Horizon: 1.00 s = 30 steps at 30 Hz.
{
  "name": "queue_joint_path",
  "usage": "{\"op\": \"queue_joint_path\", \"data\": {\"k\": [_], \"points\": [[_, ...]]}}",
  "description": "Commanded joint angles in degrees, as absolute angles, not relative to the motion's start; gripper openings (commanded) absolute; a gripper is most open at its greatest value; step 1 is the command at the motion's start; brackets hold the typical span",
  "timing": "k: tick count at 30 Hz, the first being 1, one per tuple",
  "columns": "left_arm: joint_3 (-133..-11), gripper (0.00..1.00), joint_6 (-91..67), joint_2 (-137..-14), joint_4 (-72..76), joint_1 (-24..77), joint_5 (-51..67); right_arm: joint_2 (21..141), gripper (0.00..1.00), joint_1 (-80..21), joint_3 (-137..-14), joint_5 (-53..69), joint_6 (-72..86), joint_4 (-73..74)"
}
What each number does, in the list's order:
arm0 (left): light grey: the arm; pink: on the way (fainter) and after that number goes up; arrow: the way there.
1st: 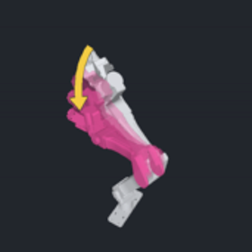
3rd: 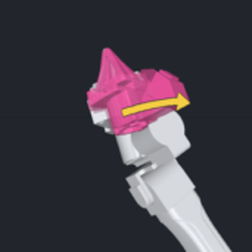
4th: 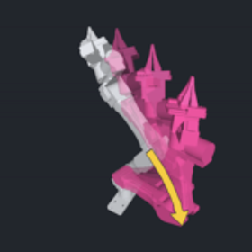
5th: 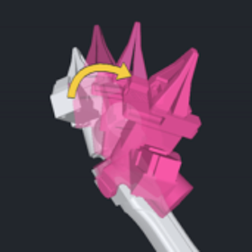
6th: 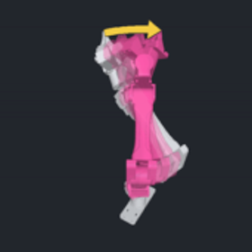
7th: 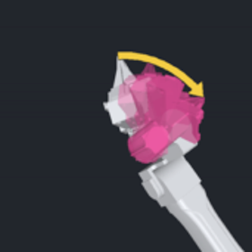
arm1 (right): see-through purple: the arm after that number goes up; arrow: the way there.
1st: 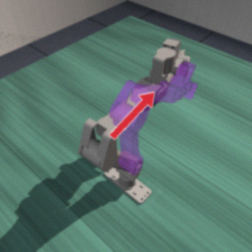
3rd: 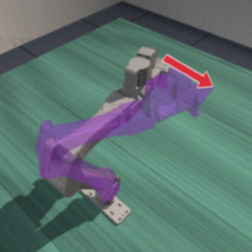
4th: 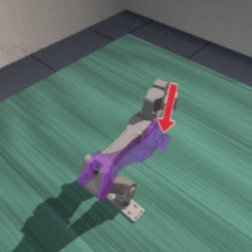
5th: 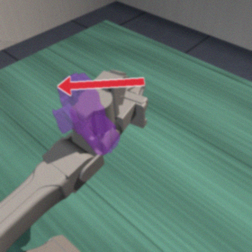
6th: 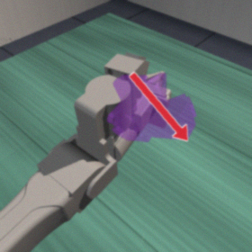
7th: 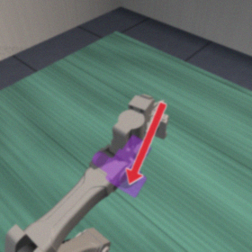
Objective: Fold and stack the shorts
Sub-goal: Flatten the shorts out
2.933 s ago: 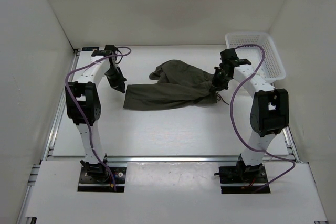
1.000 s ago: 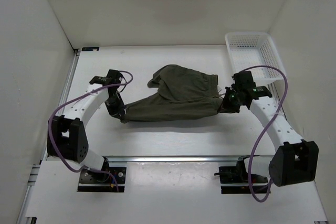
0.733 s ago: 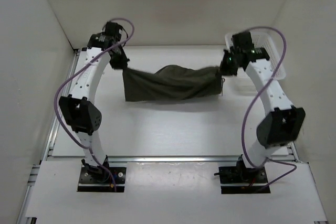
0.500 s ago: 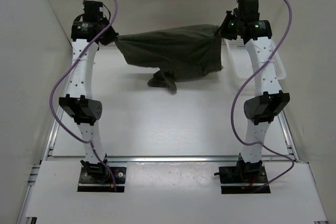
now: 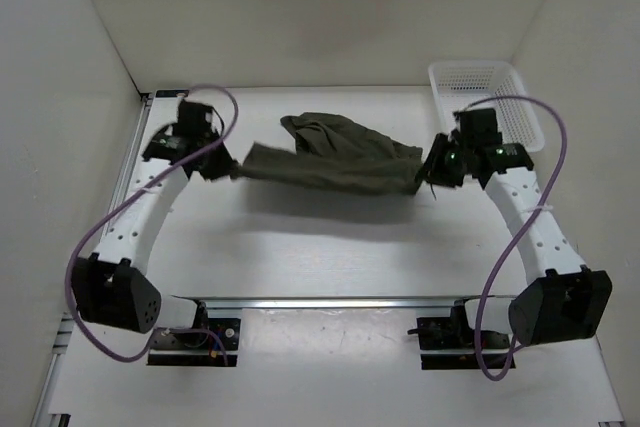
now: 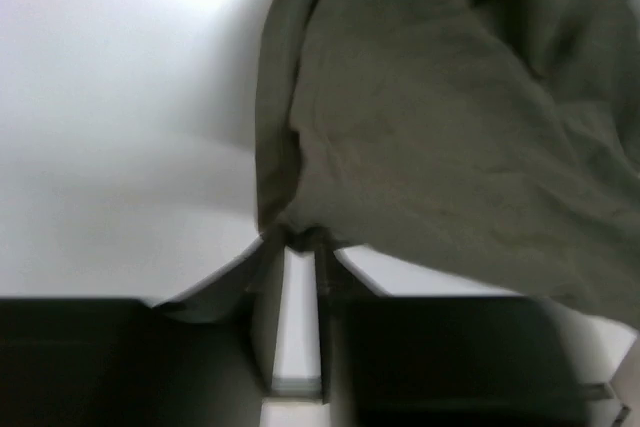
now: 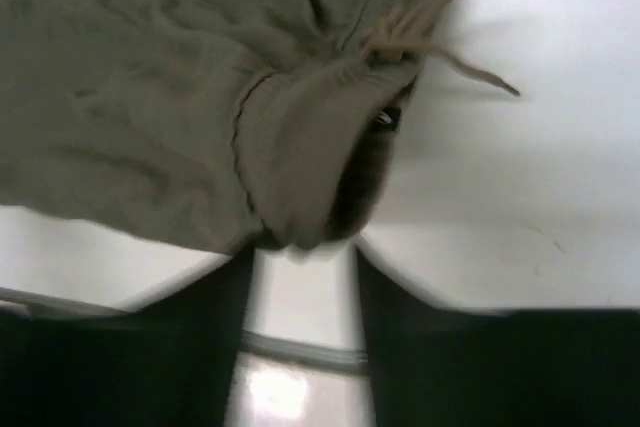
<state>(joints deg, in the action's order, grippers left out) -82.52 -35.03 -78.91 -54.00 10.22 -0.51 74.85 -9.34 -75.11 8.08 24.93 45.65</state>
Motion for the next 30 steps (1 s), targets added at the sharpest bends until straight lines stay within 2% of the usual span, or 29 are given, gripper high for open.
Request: {"op": "queue_joint_path", "data": {"k": [1, 2, 3, 4, 9, 13, 15, 18, 20, 21, 25, 26, 28, 30], "points": [[-65.86, 0.35, -39.81, -80.85, -51.69, 11.51, -3.52, 72.77, 0.54, -8.96, -64.37, 6.95, 26.36, 41.75], [-64.18, 0.44, -39.81, -82.25, -51.16, 11.51, -3.52, 73.9, 0.78, -8.96, -64.34, 6.94, 26.37, 41.23], [-63.46, 0.45, -39.81, -85.31, -51.15, 11.51, -3.52, 74.87, 0.94, -8.96, -64.34, 6.94, 26.37, 42.44], [-63.46, 0.45, -39.81, -86.47, -51.15, 11.51, -2.99, 76.36, 0.97, -8.96, -65.55, 6.42, 25.85, 43.32], [-63.46, 0.45, -40.34, -84.73, -52.91, 12.74, -2.99, 73.05, 0.94, -8.96, -65.66, 1.25, 25.22, 47.02], [-60.92, 0.45, -41.04, -81.39, -55.02, 12.74, -2.99, 66.2, 0.82, -8.96, -60.92, 0.62, 25.93, 47.55], [-59.16, 0.44, -41.65, -81.39, -55.81, 12.74, -2.99, 64.17, 0.68, -8.96, -56.37, 2.98, 26.81, 47.55], [-55.99, 0.44, -42.36, -83.66, -54.51, 12.74, -0.89, 60.3, 0.57, -8.96, -49.52, 7.1, 29.0, 46.93], [-54.76, 0.51, -42.89, -87.26, -52.92, 12.74, 2.18, 58.1, 0.57, -8.96, -46.6, 8.34, 30.31, 46.32], [-54.76, 0.63, -42.89, -88.67, -51.87, 12.74, 3.07, 57.05, 0.58, -8.96, -44.41, 8.87, 30.32, 46.32], [-55.46, 0.75, -42.89, -95.61, -48.7, 12.74, 3.6, 55.11, 0.66, -8.96, -40.61, 11.15, 32.07, 46.32], [-57.37, 0.75, -42.89, -97.71, -48.69, 12.74, 3.6, 55.11, 0.7, -8.96, -40.0, 11.16, 32.69, 45.71], [-58.97, 0.75, -42.89, -99.31, -48.08, 12.74, 3.08, 55.11, 0.71, -8.96, -38.24, 13.26, 33.48, 44.14], [-61.94, 0.56, -42.89, -101.94, -48.08, 12.74, 1.68, 55.11, 0.71, -8.96, -37.01, 14.32, 35.06, 42.2]]}}
